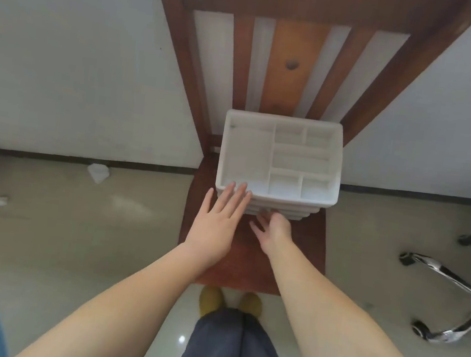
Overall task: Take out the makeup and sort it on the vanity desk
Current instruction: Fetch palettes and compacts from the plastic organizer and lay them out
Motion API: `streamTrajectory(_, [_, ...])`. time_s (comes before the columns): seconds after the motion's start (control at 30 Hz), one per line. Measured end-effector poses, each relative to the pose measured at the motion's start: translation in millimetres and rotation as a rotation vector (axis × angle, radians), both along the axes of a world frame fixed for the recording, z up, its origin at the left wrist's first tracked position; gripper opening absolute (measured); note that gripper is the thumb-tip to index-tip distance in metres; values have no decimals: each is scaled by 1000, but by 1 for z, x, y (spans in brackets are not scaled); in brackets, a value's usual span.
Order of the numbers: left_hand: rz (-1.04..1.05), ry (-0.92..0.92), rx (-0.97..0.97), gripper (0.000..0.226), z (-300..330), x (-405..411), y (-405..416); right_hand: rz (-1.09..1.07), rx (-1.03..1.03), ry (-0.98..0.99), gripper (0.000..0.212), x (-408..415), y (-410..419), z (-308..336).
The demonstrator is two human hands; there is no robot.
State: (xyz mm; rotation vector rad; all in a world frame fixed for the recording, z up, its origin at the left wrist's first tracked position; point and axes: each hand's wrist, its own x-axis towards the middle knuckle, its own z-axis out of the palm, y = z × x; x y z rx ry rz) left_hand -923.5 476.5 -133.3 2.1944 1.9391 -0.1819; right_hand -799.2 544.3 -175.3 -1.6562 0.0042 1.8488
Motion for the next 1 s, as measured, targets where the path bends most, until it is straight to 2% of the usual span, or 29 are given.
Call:
streamTrajectory(0.07, [-23,-2,47,76,-5,0,-1,-147,-53,75,30,-7,9,-8])
streamTrajectory(0.33, [-27,-5,136,69,-5,1,0,-286,-67,153,22,-12,12,-21])
streamTrajectory(0.5, [-35,18,125,69,-8,-1,-1,-255,-87,85,37,-9,-3,-26])
streamTrajectory(0.7, [-24,12,95,77,-9,0,-5,-203,-138,36,48,15,-72,-35])
streamTrajectory(0.87, [-21,12,100,84,-9,1,-5,5,-174,48,41,42,-101,-31])
streamTrajectory(0.93, [-30,-10,141,80,-7,0,-8,310,-178,18,34,55,-97,-17])
streamTrajectory(1.0, [-195,-81,187,67,-14,0,-17,754,-90,-93,28,68,-85,2])
